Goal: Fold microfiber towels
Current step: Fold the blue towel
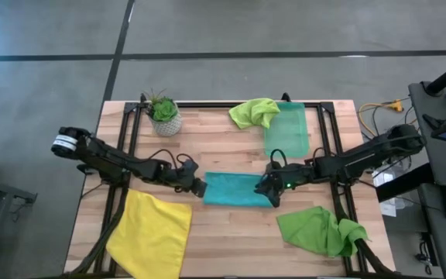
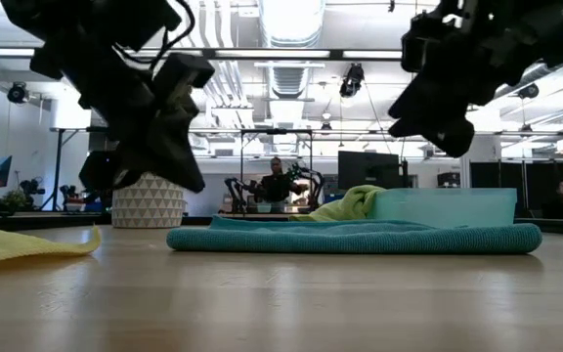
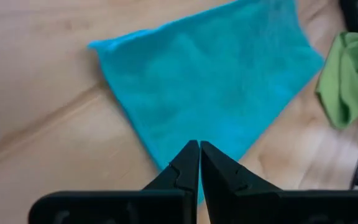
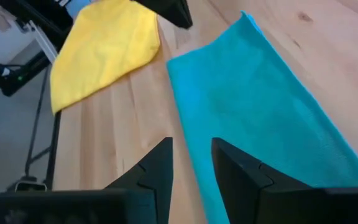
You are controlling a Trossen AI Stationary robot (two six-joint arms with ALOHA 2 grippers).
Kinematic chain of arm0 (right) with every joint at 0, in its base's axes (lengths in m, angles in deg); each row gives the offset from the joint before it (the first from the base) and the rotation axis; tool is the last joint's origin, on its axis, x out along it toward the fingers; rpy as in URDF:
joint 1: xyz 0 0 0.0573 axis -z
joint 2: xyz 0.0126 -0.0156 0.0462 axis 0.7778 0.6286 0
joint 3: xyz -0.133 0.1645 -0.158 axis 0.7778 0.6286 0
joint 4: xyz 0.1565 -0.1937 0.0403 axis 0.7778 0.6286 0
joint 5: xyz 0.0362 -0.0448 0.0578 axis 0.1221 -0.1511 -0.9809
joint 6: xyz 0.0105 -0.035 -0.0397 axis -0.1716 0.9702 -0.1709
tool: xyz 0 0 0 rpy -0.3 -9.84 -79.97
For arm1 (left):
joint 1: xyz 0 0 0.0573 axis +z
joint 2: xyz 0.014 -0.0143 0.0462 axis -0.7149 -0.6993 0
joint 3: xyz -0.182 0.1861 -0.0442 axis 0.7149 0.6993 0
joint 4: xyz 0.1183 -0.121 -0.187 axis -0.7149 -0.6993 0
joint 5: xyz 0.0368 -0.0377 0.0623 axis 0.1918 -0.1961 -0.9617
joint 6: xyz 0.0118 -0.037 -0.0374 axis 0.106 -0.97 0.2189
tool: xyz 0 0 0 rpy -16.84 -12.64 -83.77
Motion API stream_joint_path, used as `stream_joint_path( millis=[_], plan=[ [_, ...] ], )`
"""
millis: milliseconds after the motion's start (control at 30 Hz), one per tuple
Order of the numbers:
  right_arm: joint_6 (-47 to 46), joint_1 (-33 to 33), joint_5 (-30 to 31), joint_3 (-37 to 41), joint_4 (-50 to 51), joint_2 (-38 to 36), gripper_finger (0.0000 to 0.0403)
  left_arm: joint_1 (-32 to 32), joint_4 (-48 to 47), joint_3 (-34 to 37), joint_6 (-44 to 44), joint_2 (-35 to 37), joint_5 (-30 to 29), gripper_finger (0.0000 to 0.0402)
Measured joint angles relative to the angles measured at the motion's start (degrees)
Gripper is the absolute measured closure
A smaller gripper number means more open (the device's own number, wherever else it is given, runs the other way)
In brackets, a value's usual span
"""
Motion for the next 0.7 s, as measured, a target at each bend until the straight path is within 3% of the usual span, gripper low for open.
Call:
stream_joint_path(
  millis=[133, 300, 467, 567, 700],
  plan=[
    [-2.80, 0.00, 0.02, -1.55, -0.48, 3.48, 0.0305, 0.00, 0.10, 0.00, 0.96, -1.66, 2.35, 0.0402],
    [-3.70, -1.26, -0.56, -2.87, -0.40, 7.43, 0.0313, 0.00, 2.21, 0.02, 11.81, -2.00, 5.33, 0.0402],
    [-5.76, -2.40, -0.84, -4.36, -0.31, 9.94, 0.0322, 0.06, 1.71, 0.17, 8.94, -2.20, 6.21, 0.0399],
    [-6.27, -2.49, -0.82, -5.99, -0.37, 11.02, 0.0325, 1.15, 1.63, 0.99, 7.42, -3.35, 5.68, 0.0375],
    [-4.69, -2.49, -0.72, -9.00, -0.32, 11.61, 0.0323, 3.18, 2.60, 1.33, 7.39, -4.94, 5.52, 0.0312]
  ],
)
